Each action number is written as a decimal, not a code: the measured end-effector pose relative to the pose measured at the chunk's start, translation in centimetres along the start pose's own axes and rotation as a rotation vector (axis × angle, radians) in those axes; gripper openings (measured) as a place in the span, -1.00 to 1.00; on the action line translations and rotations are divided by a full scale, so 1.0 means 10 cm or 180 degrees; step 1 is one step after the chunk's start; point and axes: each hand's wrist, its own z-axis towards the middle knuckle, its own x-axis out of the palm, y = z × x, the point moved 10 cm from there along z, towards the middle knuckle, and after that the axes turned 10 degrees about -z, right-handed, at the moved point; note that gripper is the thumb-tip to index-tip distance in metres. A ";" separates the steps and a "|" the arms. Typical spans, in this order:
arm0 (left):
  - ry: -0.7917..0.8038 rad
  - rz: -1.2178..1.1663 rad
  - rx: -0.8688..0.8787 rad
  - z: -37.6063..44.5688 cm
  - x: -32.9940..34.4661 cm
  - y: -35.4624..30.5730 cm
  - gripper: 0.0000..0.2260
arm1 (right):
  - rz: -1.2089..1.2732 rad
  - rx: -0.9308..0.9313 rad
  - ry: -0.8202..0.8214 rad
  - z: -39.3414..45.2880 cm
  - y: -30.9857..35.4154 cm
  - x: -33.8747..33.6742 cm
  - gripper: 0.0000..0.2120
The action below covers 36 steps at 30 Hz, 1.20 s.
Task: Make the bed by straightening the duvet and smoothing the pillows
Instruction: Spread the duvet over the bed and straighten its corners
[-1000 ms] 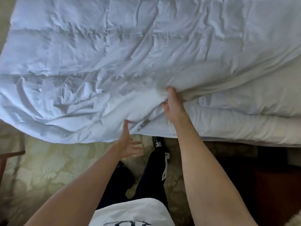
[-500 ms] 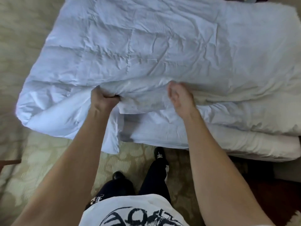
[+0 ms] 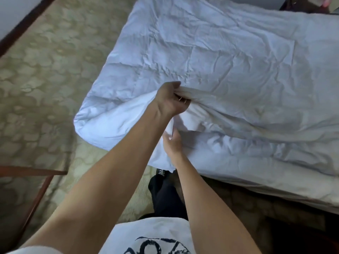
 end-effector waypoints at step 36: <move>0.1077 0.5204 0.1926 0.37 -0.25 -4.18 -0.73 | 0.0462 -0.0071 -0.0923 0.82 2.95 1.84 -0.67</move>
